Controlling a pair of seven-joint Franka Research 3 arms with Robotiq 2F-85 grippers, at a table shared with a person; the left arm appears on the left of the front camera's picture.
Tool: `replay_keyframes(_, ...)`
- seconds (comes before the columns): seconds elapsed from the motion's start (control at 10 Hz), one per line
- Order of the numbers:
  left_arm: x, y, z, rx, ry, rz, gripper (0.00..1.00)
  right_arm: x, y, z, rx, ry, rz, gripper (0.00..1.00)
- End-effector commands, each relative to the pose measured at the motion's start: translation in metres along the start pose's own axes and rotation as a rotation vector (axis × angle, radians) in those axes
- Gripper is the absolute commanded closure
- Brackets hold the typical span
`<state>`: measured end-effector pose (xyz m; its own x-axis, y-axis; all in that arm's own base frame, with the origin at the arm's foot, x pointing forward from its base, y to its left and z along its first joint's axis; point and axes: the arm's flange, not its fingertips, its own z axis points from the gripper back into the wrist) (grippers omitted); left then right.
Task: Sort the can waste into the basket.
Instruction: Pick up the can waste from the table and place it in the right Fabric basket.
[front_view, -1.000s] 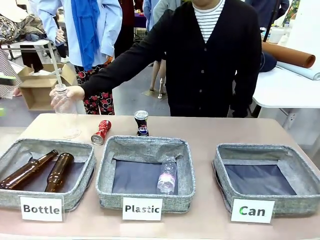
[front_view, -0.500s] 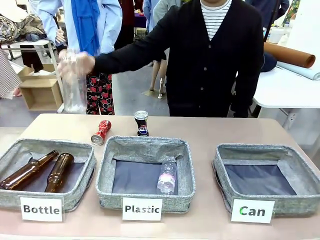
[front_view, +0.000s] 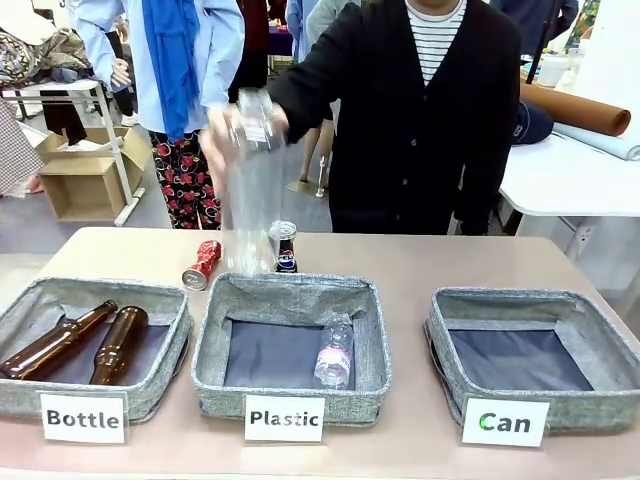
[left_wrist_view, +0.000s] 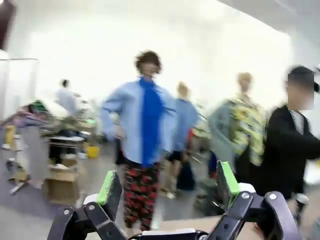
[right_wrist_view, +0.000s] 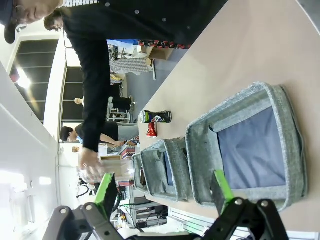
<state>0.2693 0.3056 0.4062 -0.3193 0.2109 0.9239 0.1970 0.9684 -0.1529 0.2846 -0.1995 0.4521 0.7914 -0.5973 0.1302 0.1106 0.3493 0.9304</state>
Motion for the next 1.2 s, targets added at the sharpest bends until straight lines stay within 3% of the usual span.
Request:
replay_keyframes(0.0, -0.030, -0.060, 0.012, 0.013, -0.138, -0.057, 0.00, 0.002, 0.000, -0.001, 0.028, -0.012, 0.024, 0.00)
replay_keyframes(0.2, -0.030, -0.056, -0.012, -0.050, -0.111, -0.056, 0.00, 0.002, 0.000, -0.001, 0.028, -0.012, 0.024, 0.00)
replay_keyframes(0.5, -0.022, -0.087, -0.072, -0.209, -0.014, -0.118, 0.00, 0.002, 0.000, -0.001, 0.028, -0.012, 0.024, 0.00)
replay_keyframes(0.8, -0.024, -0.180, -0.179, -0.520, 0.186, -0.320, 0.00, 0.002, 0.000, -0.001, 0.028, -0.012, 0.024, 0.00)
replay_keyframes(1.1, -0.073, -0.267, -0.266, -0.786, 0.383, -0.447, 0.00, 0.002, 0.000, -0.001, 0.028, -0.012, 0.024, 0.00)
